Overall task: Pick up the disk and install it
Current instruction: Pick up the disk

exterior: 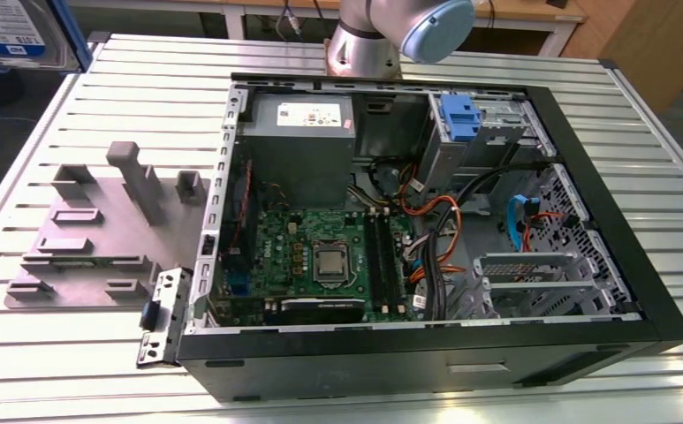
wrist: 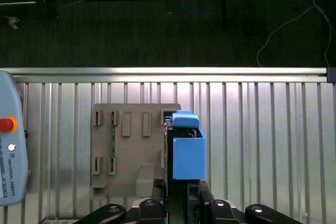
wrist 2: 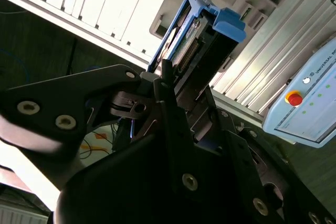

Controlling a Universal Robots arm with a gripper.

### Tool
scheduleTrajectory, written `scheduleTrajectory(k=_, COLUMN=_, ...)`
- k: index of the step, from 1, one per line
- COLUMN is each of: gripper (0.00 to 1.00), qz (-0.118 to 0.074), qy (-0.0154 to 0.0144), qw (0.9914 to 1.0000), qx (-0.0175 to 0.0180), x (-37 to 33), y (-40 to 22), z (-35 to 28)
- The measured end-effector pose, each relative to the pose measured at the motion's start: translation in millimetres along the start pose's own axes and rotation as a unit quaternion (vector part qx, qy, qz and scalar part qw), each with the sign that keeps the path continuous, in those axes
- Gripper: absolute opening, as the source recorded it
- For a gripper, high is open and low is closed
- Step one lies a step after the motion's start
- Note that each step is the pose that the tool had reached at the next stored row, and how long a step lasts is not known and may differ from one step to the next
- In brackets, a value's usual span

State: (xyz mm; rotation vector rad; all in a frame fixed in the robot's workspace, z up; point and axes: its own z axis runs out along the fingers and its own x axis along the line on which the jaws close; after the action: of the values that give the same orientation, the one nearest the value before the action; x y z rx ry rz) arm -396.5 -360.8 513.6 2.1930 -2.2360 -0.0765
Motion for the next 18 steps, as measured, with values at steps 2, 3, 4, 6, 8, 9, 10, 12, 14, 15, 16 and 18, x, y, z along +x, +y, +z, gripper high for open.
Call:
scheduleTrajectory(k=2, gripper=0.35, qz=0.0, qy=0.0, qw=1.0, qx=0.0, x=0.0, y=-0.3, z=0.0)
scheduleTrajectory(k=3, gripper=0.35, qz=0.0, qy=0.0, qw=1.0, qx=0.0, x=0.0, y=-0.6, z=-0.1)
scheduleTrajectory(k=4, gripper=0.35, qz=0.0, qy=0.0, qw=1.0, qx=0.0, x=0.0, y=-0.6, z=0.0)
scheduleTrajectory(k=6, gripper=0.35, qz=0.0, qy=0.0, qw=1.0, qx=0.0, x=0.0, y=-0.9, z=0.0)
scheduleTrajectory(k=8, gripper=0.35, qz=0.0, qy=0.0, qw=1.0, qx=0.0, x=0.0, y=-1.2, z=0.0)
scheduleTrajectory(k=9, gripper=0.35, qz=0.0, qy=0.0, qw=1.0, qx=0.0, x=0.0, y=-1.5, z=-0.1)
scheduleTrajectory(k=10, gripper=0.35, qz=0.0, qy=0.0, qw=1.0, qx=-0.0001, x=-0.1, y=-1.9, z=-0.2)
scheduleTrajectory(k=12, gripper=0.35, qz=0.0, qy=0.0, qw=1.0, qx=0.0, x=0.0, y=-3.4, z=-0.1)
scheduleTrajectory(k=14, gripper=0.35, qz=0.0, qy=0.0, qw=1.0, qx=0.0, x=-0.1, y=-5.5, z=-0.2)
scheduleTrajectory(k=15, gripper=0.35, qz=0.0, qy=0.0, qw=1.0, qx=0.0, x=-0.1, y=-6.7, z=-0.3)
scheduleTrajectory(k=16, gripper=0.35, qz=0.0, qy=0.0, qw=1.0, qx=0.0, x=-0.1, y=-7.9, z=-0.4)
scheduleTrajectory(k=18, gripper=0.35, qz=0.0, qy=0.0, qw=1.0, qx=0.0, x=-0.2, y=-10.0, z=-0.4)
